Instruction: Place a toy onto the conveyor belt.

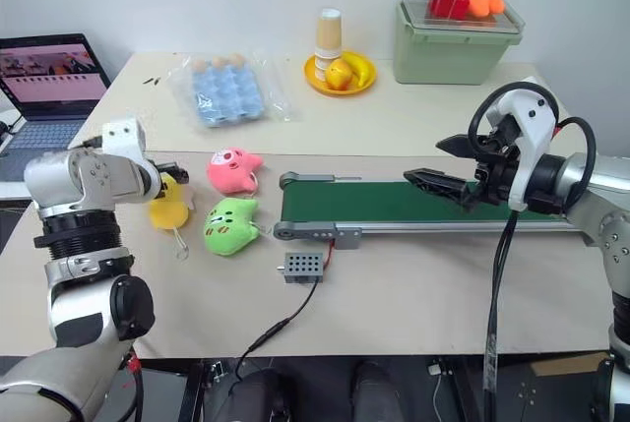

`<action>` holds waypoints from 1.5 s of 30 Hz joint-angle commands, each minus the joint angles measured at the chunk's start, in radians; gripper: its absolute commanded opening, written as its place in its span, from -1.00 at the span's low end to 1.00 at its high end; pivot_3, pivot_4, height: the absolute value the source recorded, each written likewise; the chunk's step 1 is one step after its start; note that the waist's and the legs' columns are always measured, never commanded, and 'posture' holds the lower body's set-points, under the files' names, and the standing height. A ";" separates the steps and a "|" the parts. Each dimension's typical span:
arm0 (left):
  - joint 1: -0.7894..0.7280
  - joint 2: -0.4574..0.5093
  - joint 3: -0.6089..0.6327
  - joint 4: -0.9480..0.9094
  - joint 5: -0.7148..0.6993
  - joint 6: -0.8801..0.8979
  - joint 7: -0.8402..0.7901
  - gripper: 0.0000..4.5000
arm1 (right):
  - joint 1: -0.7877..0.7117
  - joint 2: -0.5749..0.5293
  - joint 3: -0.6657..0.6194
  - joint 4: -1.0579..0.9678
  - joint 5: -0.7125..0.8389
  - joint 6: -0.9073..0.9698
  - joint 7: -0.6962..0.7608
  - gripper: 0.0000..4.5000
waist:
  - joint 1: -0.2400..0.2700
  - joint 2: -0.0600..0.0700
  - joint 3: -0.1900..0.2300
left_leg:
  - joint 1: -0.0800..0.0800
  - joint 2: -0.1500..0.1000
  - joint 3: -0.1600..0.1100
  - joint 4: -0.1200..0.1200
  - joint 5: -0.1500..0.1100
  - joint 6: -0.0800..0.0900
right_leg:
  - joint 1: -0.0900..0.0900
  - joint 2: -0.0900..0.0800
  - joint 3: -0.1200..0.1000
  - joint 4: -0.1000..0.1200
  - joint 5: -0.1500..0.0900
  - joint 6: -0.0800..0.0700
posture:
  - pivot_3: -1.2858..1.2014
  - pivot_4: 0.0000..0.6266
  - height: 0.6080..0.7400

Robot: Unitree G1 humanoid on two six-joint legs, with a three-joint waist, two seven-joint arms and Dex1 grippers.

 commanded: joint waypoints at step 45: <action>-0.121 -0.417 0.042 -0.326 -0.867 -0.392 -0.036 -0.16 | -0.231 0.691 -0.016 -0.072 0.642 0.188 -1.010 1.00 | -0.013 0.000 0.000 | -0.001 -0.001 0.000 0.000 0.000 0.000 | 0.000 0.001 0.001 -0.002 0.003 0.000 | 0.03 -0.52 0.91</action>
